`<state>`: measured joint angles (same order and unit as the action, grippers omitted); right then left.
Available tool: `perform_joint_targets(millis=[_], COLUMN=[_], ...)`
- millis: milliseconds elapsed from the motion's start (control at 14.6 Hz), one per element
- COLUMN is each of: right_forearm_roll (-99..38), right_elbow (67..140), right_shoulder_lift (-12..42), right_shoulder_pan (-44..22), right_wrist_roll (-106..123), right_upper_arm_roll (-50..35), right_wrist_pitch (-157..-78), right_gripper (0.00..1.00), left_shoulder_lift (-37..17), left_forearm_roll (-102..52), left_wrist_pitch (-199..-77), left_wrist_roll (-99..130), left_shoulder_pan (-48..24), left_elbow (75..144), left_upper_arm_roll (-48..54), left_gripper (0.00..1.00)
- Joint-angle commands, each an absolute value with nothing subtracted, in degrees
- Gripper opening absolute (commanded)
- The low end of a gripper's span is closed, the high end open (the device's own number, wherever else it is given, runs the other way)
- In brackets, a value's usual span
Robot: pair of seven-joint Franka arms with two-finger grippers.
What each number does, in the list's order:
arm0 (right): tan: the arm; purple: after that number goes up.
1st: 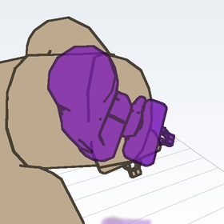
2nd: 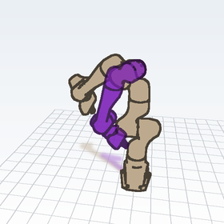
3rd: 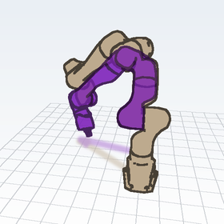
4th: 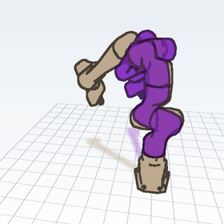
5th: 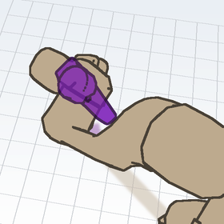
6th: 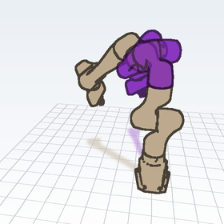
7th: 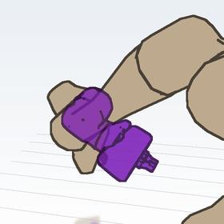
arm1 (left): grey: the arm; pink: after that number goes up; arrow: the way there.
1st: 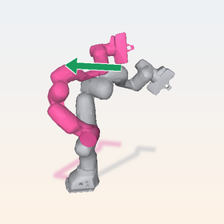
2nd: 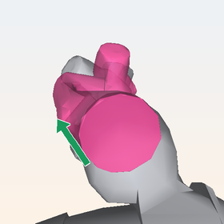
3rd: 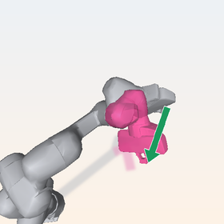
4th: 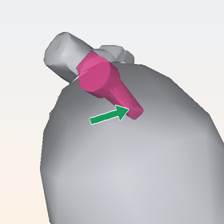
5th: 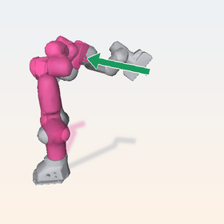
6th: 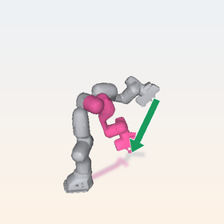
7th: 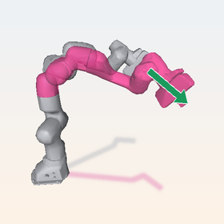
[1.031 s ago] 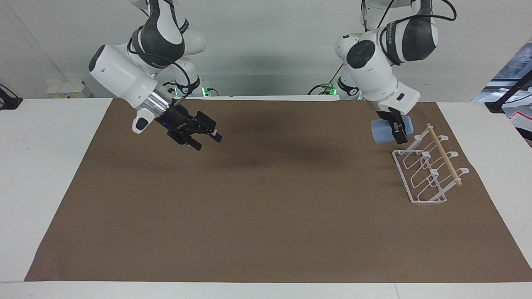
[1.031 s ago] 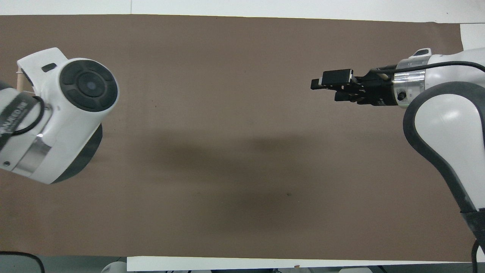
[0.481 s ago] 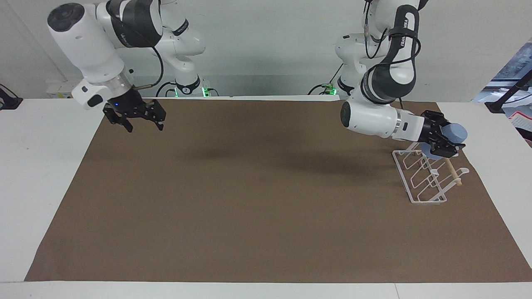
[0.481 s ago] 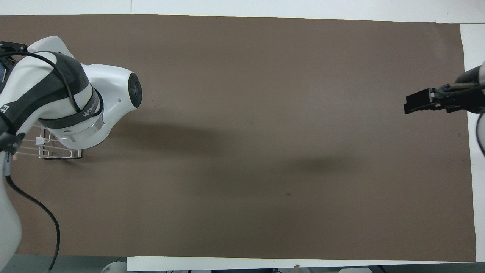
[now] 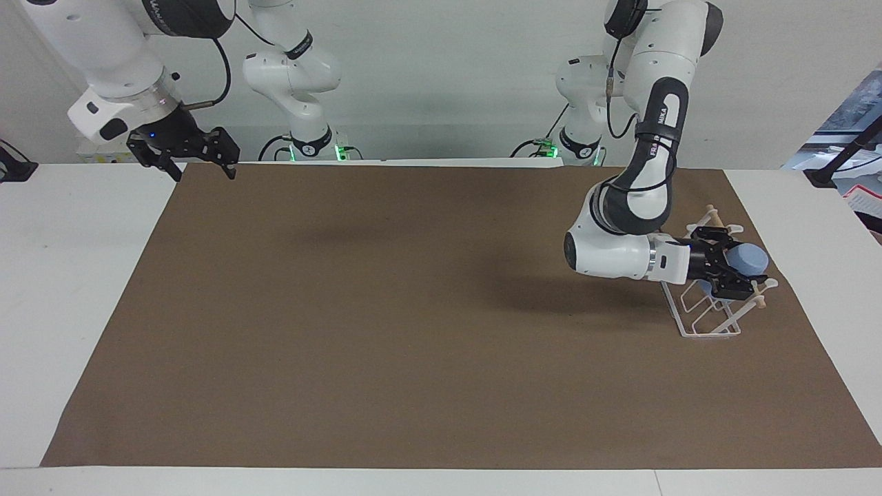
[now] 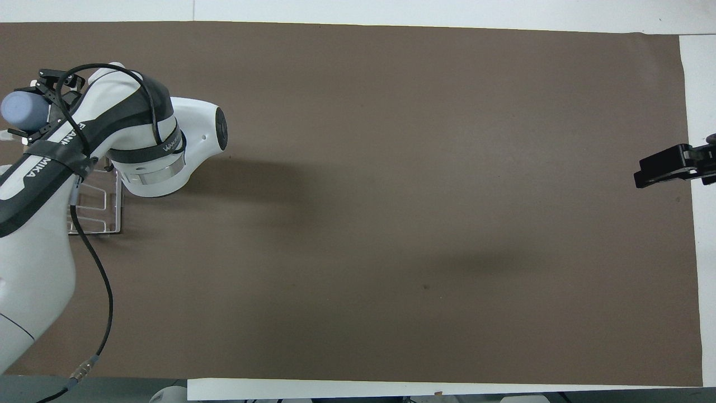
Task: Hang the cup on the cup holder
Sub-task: 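Carry the cup to the rack with the left gripper while the right gripper withdraws, then hang the cup on the rack peg and release with the left gripper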
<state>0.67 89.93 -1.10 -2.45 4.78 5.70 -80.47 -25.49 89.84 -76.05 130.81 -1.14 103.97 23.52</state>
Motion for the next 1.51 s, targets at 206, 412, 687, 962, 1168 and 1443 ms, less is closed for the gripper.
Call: perform_joint_targets(millis=[206, 412, 687, 962, 1168, 1443], right_forearm_roll=[1.6, 2.5, 3.0, 1.9, 1.9, 1.9], right_elbow=[88.6, 88.9, 88.9, 89.1, 90.3, 90.5], right_shoulder_lift=[-0.3, -0.4, -0.5, -1.0, -1.5, -1.6], right_shoulder_pan=[-1.6, -1.6, -1.7, -0.8, -0.9, -1.6], right_wrist_roll=[5.3, 5.4, 5.5, 5.4, 5.4, 5.5], right_upper_arm_roll=[4.7, 4.7, 4.7, 4.7, 5.1, 5.0], right_wrist_pitch=[-80.2, -80.1, -79.8, -80.0, -79.7, -79.7], right_gripper=[0.99, 0.99, 0.99, 0.99, 0.99, 0.99], left_shoulder_lift=[-28.4, -29.0, -26.5, -21.7, -15.0, -10.6], left_forearm_roll=[90.4, 90.5, 80.4, 75.4, 64.0, 45.0], left_wrist_pitch=[-77.1, -81.5, -85.9, -93.0, -98.4, -104.4], left_wrist_roll=[132.8, 127.3, 121.3, 103.7, 87.3, 62.0], left_shoulder_pan=[-0.3, 0.6, 1.7, 5.8, 10.2, 15.5], left_elbow=[105.3, 103.8, 101.8, 98.2, 98.2, 97.7], left_upper_arm_roll=[23.7, 23.6, 23.6, 24.0, 23.9, 23.7], left_gripper=[0.97, 0.99, 0.99, 0.99, 0.99, 0.99])
